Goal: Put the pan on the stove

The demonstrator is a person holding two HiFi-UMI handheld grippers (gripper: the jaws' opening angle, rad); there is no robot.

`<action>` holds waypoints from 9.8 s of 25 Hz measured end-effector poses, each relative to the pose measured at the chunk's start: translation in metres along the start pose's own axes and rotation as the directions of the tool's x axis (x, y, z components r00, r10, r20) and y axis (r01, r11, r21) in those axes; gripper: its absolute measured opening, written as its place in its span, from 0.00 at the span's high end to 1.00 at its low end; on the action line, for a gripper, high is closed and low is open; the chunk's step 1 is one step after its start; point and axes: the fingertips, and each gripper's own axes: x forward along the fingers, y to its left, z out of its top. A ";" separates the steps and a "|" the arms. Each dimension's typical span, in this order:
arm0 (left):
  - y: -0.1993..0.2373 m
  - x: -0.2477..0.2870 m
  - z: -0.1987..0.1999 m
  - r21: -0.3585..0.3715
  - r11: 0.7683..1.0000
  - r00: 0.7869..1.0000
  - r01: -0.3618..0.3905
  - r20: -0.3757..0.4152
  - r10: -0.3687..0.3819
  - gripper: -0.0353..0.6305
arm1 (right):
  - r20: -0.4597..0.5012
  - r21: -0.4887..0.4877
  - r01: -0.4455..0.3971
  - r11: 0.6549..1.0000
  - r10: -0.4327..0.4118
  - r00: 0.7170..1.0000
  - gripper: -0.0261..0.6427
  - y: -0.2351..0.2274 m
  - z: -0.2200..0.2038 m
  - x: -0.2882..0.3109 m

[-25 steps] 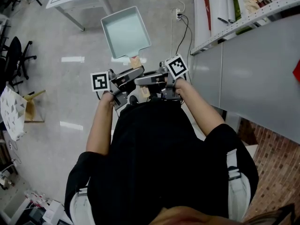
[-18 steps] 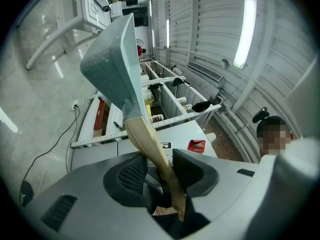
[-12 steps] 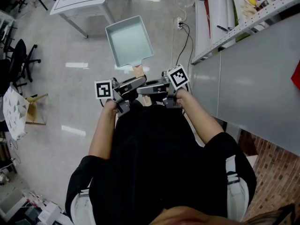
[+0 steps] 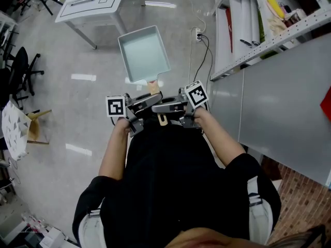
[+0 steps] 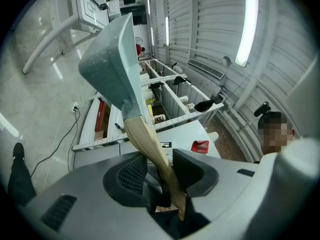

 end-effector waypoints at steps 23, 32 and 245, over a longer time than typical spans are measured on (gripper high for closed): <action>0.074 0.023 0.233 -0.005 0.999 0.999 0.048 -0.003 -0.048 0.70 | 0.003 -0.017 0.066 0.998 -0.066 0.998 0.74 -0.075 0.234 0.003; 0.095 0.066 0.289 -0.004 0.999 0.999 0.048 -0.022 -0.048 0.70 | 0.022 -0.028 0.055 0.998 -0.054 0.998 0.74 -0.084 0.299 -0.032; 0.088 -0.175 0.780 -0.350 -0.098 -0.348 -0.932 0.937 -0.041 0.92 | -0.209 -0.961 -0.219 0.169 0.074 0.975 0.92 -0.181 1.026 0.122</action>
